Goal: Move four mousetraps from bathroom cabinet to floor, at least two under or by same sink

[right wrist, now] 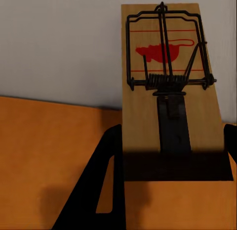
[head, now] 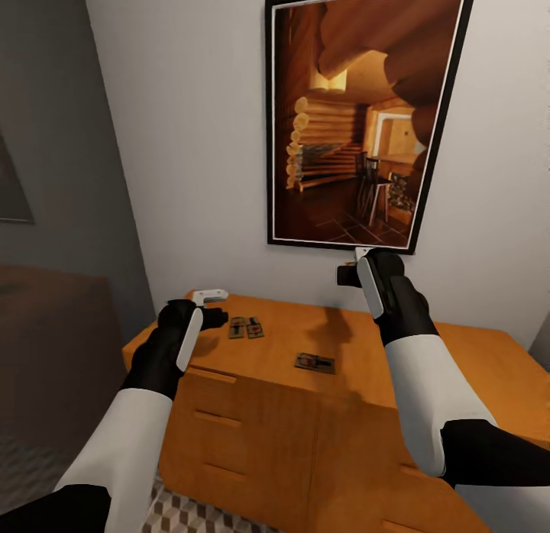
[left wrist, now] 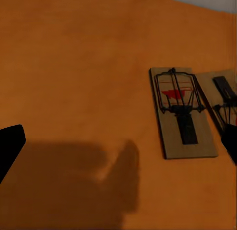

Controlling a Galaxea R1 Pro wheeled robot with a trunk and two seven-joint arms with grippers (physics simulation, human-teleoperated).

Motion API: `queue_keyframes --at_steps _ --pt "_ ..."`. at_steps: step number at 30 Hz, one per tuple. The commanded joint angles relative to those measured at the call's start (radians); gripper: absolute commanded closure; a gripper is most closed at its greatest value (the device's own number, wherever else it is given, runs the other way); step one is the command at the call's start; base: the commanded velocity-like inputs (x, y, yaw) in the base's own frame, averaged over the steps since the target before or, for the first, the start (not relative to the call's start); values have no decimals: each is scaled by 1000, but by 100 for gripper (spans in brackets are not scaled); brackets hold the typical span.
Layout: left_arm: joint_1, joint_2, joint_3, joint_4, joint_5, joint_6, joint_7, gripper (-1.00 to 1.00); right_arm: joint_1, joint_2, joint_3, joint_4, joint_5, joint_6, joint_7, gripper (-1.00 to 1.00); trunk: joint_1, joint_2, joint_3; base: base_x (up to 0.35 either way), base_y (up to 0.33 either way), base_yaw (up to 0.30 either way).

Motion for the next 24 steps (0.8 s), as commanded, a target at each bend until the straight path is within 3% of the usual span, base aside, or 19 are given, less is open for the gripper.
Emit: queue_keyframes --at_steps 1,13,24 --pt "-1 -1 2 -1 7 4 6 -100 -1 1 -2 -2 -10 2 -7 100 0 -1 -1 0 -71 0" --pt "-1 -1 2 -2 7 1 7 -100 -1 -2 -3 -6 -10 2 -7 100 0 -1 -1 0 -24 0" --pt "-1 -1 3 -3 8 0 7 -100 -1 -2 -3 -10 -11 2 -7 100 0 -1 -1 0 -237 0"
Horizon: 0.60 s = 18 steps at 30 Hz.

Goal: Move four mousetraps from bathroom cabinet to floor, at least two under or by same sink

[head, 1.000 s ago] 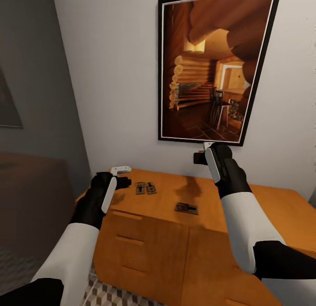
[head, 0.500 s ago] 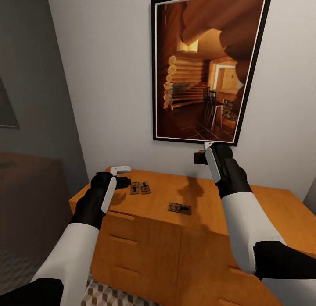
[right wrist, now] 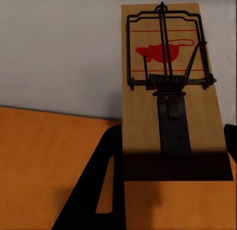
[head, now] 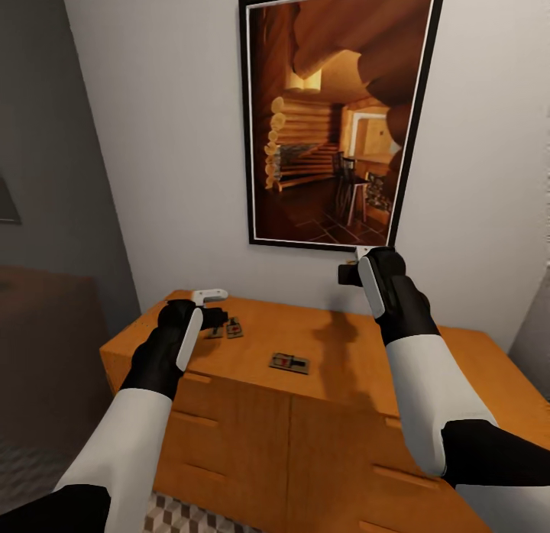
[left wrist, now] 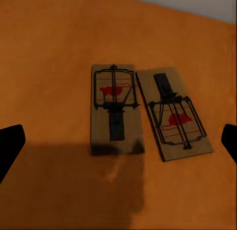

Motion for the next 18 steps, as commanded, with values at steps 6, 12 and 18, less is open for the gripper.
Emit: queue_keyframes --at_steps 6,12,18 --pt "-1 -1 2 -1 7 3 6 -100 -1 0 -2 -1 -12 2 -7 100 0 -1 -1 0 -125 0" --pt "-1 -1 2 0 7 2 5 -100 -1 0 -1 -1 -12 2 -7 100 0 -1 -1 0 -23 0" --pt "-1 0 2 4 8 1 4 -100 -1 2 1 3 -16 2 -6 100 0 -1 -1 0 -3 0"
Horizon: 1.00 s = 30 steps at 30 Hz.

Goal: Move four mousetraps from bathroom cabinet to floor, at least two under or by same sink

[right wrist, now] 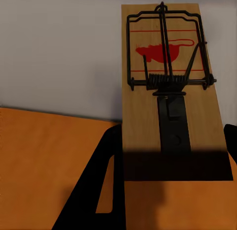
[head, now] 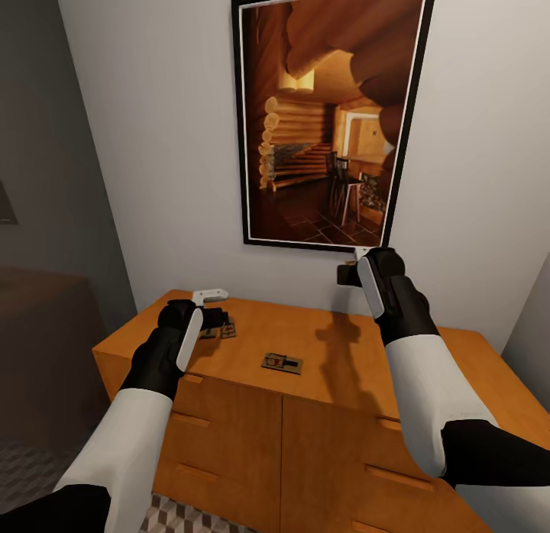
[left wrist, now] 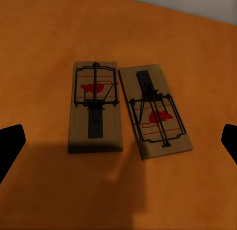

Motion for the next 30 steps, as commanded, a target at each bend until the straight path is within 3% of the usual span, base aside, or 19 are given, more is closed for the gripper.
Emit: queue_keyframes --at_steps 1,7,14,18,19,22,27,30 --pt "-1 -1 2 0 7 4 6 -100 -1 1 -1 -1 -12 2 -7 100 0 -1 -1 0 -1 0" --pt "-1 0 2 3 7 3 5 -100 -1 7 4 -2 -25 2 6 100 0 -1 -1 0 0 0" --pt "-1 0 2 6 7 3 5 -100 -1 7 22 -3 -85 2 54 100 0 -1 -1 0 0 0" --pt "-1 0 2 7 8 3 5 -100 -1 5 92 -4 -120 2 76 100 0 -1 -1 0 0 0" --pt "-1 1 2 7 8 3 5 -100 -1 4 132 -4 -139 2 86 100 0 -1 -1 0 0 0" --pt "-1 1 2 8 8 3 5 -100 -1 1 201 -5 -192 2 120 100 0 -1 -1 0 0 0" --pt "-1 2 2 9 9 3 5 -100 -1 -12 258 -6 -289 2 173 100 0 -1 -1 0 0 0" --pt "-1 2 2 9 10 3 5 -100 -1 -29 270 -6 -315 2 186 100 0 -1 -1 0 0 0"
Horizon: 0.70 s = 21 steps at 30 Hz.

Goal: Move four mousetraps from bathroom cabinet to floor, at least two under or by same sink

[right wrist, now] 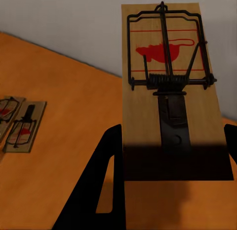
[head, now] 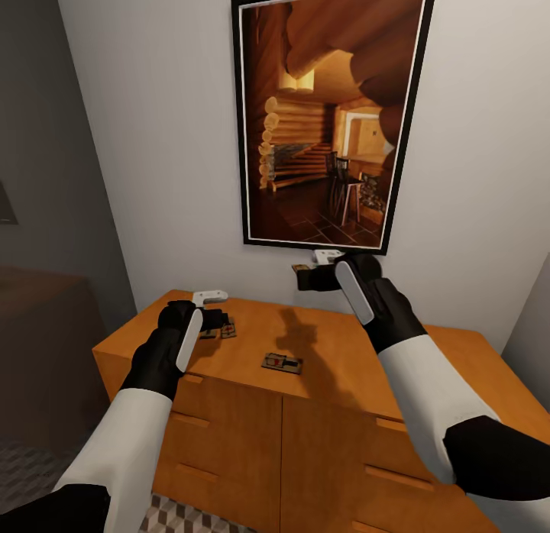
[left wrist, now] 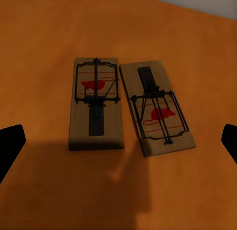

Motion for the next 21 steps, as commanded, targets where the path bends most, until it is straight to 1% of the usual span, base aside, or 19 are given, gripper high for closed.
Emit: queue_keyframes --at_steps 1,7,14,18,19,21 --pt "-1 -1 2 -1 8 3 6 -100 -1 -2 2 -1 -10 3 -4 100 0 -1 -1 0 0 0" --pt "-1 0 2 -1 10 3 6 -100 -1 -7 6 -1 -18 3 0 100 0 -1 -1 0 0 0" --pt "-1 0 2 -4 11 3 6 -100 -1 -3 22 -1 -20 3 3 100 0 -1 -1 0 0 0" --pt "-1 -1 1 -6 11 2 6 -100 -1 1 45 -1 -22 3 6 100 0 -1 -1 0 0 0" --pt "-1 -1 0 -5 10 2 6 -100 -1 3 61 -2 -22 3 9 100 0 -1 -1 0 0 0" --pt "-1 -1 0 -3 9 2 6 -100 -1 3 79 -4 -23 3 15 100 0 -1 -1 0 0 0"
